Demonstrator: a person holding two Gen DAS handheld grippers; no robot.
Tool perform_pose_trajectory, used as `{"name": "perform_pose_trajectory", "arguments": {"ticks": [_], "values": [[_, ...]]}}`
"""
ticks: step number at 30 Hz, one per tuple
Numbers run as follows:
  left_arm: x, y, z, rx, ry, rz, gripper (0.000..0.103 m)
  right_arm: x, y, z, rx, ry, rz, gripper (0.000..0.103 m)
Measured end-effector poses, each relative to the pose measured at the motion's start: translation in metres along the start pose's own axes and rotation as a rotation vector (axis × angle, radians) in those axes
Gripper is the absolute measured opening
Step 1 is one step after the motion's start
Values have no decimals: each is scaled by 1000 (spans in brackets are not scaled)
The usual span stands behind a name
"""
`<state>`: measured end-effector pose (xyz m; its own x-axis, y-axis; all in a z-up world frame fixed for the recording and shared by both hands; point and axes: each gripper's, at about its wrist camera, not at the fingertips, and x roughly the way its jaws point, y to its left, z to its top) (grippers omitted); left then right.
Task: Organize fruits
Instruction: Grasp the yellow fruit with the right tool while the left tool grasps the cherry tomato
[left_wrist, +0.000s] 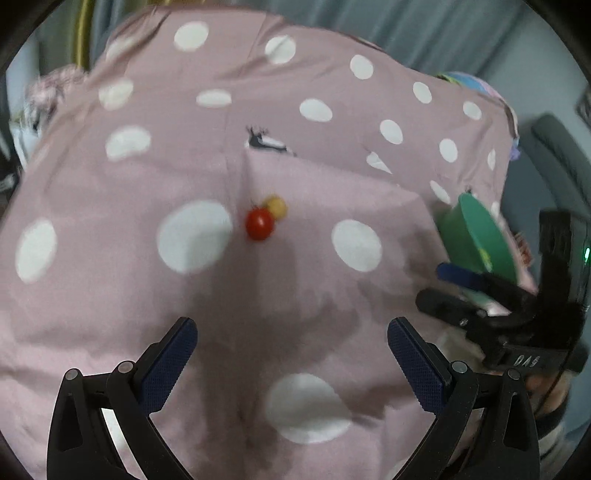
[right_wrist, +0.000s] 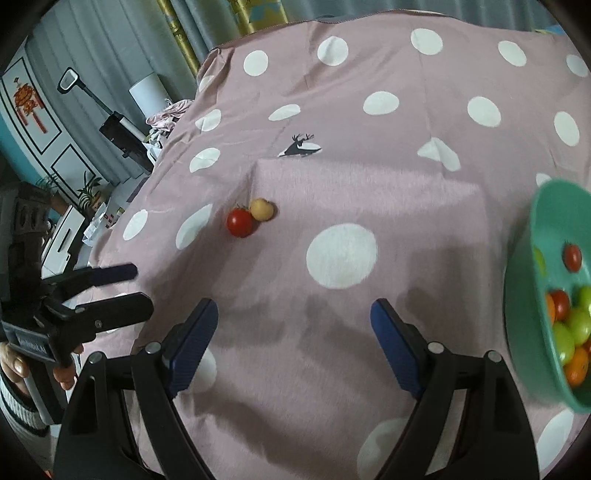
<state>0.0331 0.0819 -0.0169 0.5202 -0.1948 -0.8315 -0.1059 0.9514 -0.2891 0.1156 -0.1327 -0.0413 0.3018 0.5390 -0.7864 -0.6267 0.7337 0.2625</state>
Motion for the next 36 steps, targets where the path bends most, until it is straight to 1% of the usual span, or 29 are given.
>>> {"name": "perform_pose_trajectory", "arguments": {"ticks": [3, 8, 11, 13, 15, 17, 21, 24, 25, 28, 30, 33, 36], "values": [[0, -1, 5, 20, -13, 15, 102, 6, -3, 8, 8, 10, 16, 86], [15, 4, 14, 22, -12, 75, 102, 21, -2, 24, 2, 25, 54, 86], [20, 0, 21, 65, -33, 79, 102, 30, -3, 30, 13, 38, 89, 85], [24, -5, 27, 114, -46, 78, 102, 37, -5, 35, 25, 48, 118, 85], [30, -6, 32, 137, -40, 65, 102, 44, -7, 41, 44, 60, 153, 83], [37, -5, 38, 146, -30, 69, 102, 51, -7, 46, 51, 70, 188, 78], [49, -7, 47, 180, -17, 87, 99, 64, -6, 55, 52, 86, 217, 71], [59, -9, 51, 192, 7, 72, 84, 76, -9, 62, 68, 108, 257, 65], [63, -10, 52, 194, 17, 70, 77, 80, -11, 64, 80, 116, 266, 63], [74, -10, 56, 209, 43, 99, 76, 92, -15, 70, 105, 145, 291, 60], [79, -10, 59, 223, 50, 112, 71, 98, -17, 72, 122, 168, 318, 57], [83, -13, 63, 264, 51, 151, 63, 106, -17, 75, 131, 189, 328, 54], [89, -19, 65, 328, 62, 181, 49, 112, -19, 76, 152, 201, 345, 54]]}}
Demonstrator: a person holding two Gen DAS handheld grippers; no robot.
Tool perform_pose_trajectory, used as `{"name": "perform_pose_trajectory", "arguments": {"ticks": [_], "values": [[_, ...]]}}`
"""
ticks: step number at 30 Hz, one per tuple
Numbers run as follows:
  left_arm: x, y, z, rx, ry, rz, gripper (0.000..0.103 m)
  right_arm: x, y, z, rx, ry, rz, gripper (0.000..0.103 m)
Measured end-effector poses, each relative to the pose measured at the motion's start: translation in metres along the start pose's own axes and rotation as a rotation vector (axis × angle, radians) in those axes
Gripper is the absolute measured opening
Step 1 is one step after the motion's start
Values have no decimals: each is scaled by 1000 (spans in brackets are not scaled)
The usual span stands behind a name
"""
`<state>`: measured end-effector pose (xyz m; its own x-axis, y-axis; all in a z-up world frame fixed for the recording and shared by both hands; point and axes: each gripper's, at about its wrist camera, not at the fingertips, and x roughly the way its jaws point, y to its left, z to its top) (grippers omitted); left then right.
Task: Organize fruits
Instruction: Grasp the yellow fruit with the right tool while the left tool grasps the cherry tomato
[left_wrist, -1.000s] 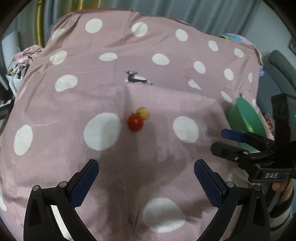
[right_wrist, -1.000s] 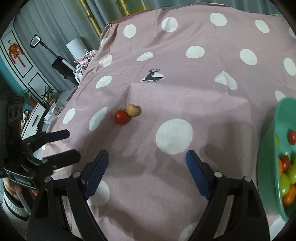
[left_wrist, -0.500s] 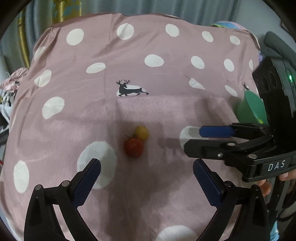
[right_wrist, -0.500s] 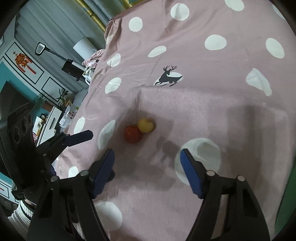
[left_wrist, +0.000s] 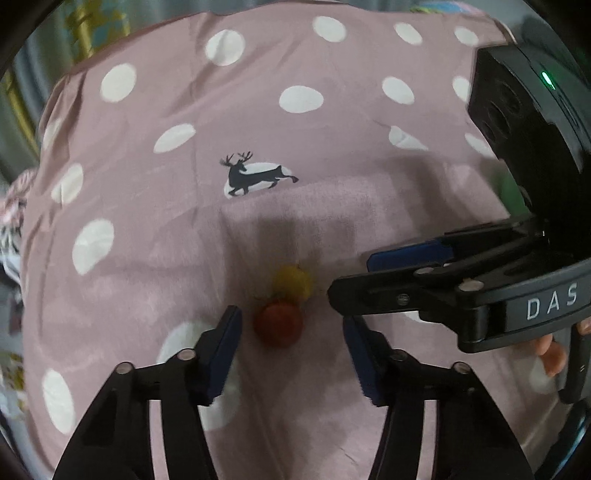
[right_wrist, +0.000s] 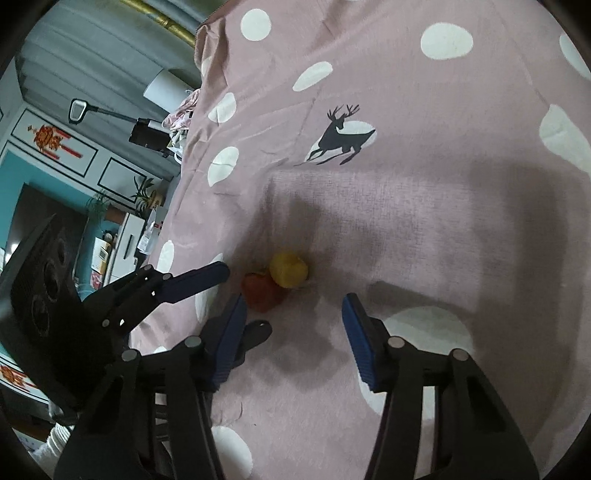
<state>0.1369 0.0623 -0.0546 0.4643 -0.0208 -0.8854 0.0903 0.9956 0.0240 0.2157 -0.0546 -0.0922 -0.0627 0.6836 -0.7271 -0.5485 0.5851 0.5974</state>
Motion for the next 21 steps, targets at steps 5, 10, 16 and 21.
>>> {"name": "perform_pose_trajectory", "arguments": {"ticks": [5, 10, 16, 21], "values": [[16, -11, 2, 134, 64, 61, 42, 8, -5, 4, 52, 17, 55, 51], [25, -11, 4, 169, 89, 72, 41, 17, -6, 8, 65, 27, 59, 50], [31, -12, 7, 181, 83, 99, 32, 26, 0, 12, 16, 33, 32, 39], [32, -10, 10, 180, 89, 89, 32, 31, -1, 14, 2, 26, 40, 35]]}}
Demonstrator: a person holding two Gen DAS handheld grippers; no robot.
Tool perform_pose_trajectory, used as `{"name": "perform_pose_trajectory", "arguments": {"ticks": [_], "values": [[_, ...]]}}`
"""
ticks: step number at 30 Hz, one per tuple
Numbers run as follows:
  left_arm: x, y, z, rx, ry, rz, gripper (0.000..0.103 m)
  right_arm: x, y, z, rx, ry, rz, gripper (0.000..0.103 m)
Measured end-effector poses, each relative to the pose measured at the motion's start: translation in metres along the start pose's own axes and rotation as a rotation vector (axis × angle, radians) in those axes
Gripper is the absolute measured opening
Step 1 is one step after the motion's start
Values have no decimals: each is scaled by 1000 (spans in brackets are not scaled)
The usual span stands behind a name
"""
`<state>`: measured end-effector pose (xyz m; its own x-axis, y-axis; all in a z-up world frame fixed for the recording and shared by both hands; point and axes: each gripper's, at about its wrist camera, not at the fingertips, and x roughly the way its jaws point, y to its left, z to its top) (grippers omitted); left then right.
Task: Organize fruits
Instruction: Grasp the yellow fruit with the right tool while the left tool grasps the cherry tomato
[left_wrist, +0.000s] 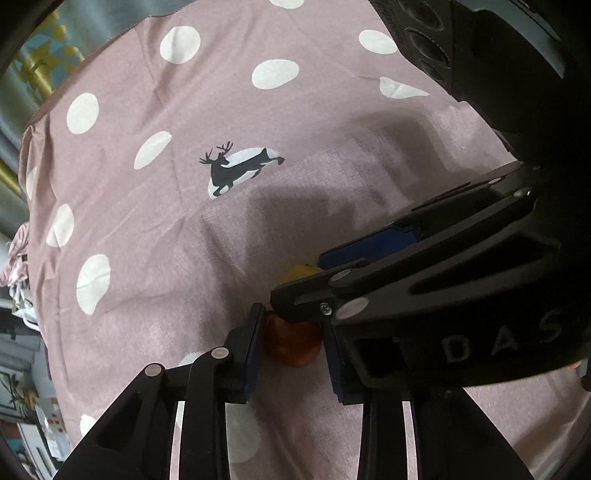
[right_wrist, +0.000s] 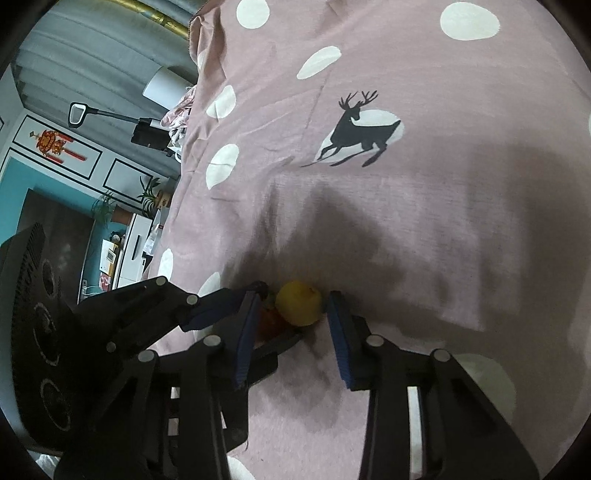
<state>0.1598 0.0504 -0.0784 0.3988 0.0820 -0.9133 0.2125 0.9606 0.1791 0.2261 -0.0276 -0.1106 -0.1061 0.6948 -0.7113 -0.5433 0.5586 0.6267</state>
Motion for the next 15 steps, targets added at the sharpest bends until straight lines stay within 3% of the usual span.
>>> {"name": "perform_pose_trajectory", "arguments": {"ticks": [4, 15], "values": [[4, 1, 0, -16, 21, -36, 32, 2, 3, -1, -24, -19, -22, 28], [4, 3, 0, -61, 17, -93, 32, -31, -6, -10, -2, -98, -30, 28]]}}
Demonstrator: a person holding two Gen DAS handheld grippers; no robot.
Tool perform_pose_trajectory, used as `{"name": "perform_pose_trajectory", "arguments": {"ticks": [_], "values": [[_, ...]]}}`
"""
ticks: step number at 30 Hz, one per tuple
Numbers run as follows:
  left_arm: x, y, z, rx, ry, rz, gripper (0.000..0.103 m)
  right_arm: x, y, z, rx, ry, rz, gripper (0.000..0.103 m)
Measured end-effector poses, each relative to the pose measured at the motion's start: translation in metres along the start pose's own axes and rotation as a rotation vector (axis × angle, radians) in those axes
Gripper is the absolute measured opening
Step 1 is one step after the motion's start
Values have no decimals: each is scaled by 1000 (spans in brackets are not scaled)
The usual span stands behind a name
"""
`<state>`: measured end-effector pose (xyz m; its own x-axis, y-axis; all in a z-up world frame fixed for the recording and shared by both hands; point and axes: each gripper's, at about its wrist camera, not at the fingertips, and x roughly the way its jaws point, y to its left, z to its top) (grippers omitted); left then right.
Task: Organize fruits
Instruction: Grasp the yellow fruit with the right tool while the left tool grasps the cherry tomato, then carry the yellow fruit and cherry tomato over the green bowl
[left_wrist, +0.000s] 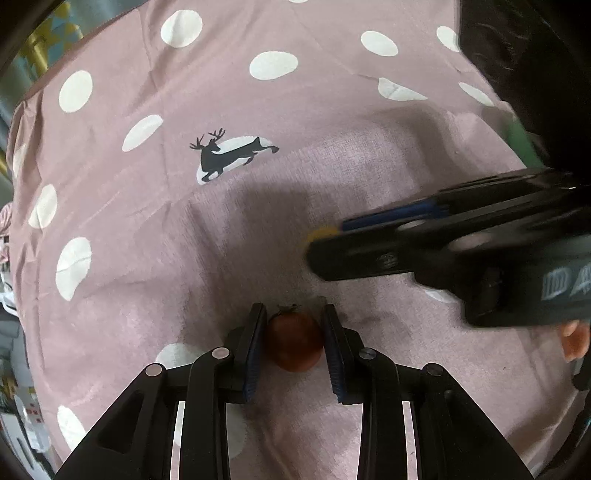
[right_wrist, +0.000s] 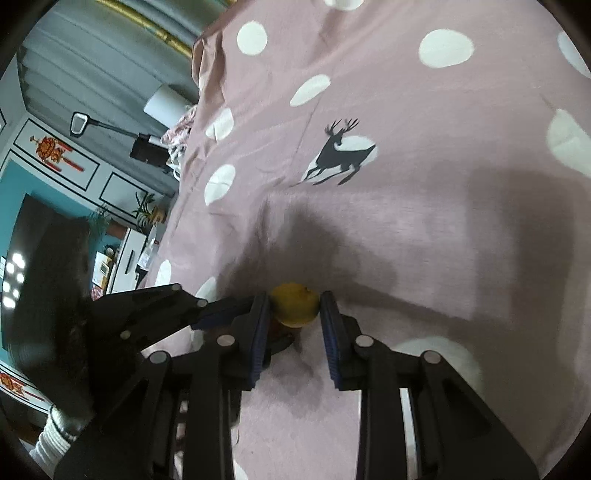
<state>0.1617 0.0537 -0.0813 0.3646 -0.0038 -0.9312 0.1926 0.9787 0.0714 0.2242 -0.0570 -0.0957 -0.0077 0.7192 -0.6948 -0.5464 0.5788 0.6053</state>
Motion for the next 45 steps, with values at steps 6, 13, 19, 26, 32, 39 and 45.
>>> {"name": "perform_pose_trajectory", "arguments": {"ticks": [6, 13, 19, 26, 32, 39, 45], "values": [[-2, -3, -3, -15, 11, -2, 30, -16, -2, -13, 2, -9, 8, 28], [-14, -4, -18, -87, -25, -19, 30, -28, -4, -30, 9, -18, 9, 28], [-28, -14, -29, -126, -70, -60, 30, -42, -3, -46, -1, -36, -20, 28], [-36, -29, -38, -139, -82, -89, 30, -59, 0, -68, 3, -57, -40, 28], [-44, -36, -48, -158, -98, -114, 30, -71, 7, -88, 5, -76, -47, 28], [-58, -43, -60, -174, -118, -122, 30, -82, 14, -106, 14, -90, -78, 28], [-70, -46, -70, -188, -140, -121, 30, -92, 19, -120, 25, -103, -82, 28]]}}
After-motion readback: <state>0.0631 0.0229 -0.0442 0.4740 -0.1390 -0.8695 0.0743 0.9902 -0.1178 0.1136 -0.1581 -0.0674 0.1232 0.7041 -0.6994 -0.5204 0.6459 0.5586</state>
